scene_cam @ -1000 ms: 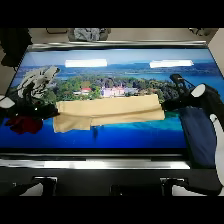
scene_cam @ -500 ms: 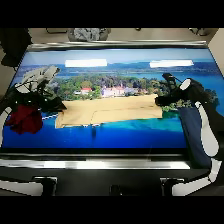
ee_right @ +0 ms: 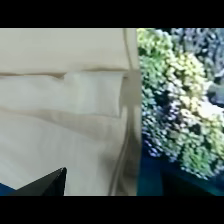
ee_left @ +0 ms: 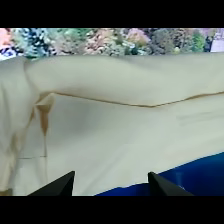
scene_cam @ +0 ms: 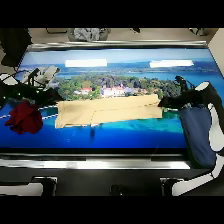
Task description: Fold the shirts.
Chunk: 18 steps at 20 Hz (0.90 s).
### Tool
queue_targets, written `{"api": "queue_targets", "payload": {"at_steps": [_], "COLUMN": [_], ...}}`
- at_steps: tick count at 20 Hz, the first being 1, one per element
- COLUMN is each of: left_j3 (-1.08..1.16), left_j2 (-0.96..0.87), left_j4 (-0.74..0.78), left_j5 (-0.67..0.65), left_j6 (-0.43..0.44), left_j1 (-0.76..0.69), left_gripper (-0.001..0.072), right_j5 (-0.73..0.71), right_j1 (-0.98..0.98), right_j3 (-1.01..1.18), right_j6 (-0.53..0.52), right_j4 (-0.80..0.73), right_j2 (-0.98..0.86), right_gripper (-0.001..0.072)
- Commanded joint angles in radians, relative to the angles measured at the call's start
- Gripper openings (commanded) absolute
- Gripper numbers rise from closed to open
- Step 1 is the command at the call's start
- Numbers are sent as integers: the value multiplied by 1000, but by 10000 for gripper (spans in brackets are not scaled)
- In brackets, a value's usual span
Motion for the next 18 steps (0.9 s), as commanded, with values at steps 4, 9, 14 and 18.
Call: {"api": "queue_targets", "payload": {"at_steps": [4, 9, 14, 18], "left_j3": [7, 6, 6, 7], "left_j2": [68, 18, -127, -247], "left_j4": [-10, -10, -97, -303], "left_j5": [62, 130, 301, 450], "left_j6": [0, 0, -97, -98], "left_j1": [-165, -297, -478, -595], "left_gripper": [542, 213, 29, 28], "right_j5": [-51, -55, 76, 105], "right_j1": [44, 53, 70, 158], "right_j3": [-2, 0, 0, 0], "right_j6": [32, -57, -60, 20], "right_j4": [172, 269, 265, 211], "right_j2": [-105, 13, 278, 471], "right_gripper": [423, 46, 45, 46]}}
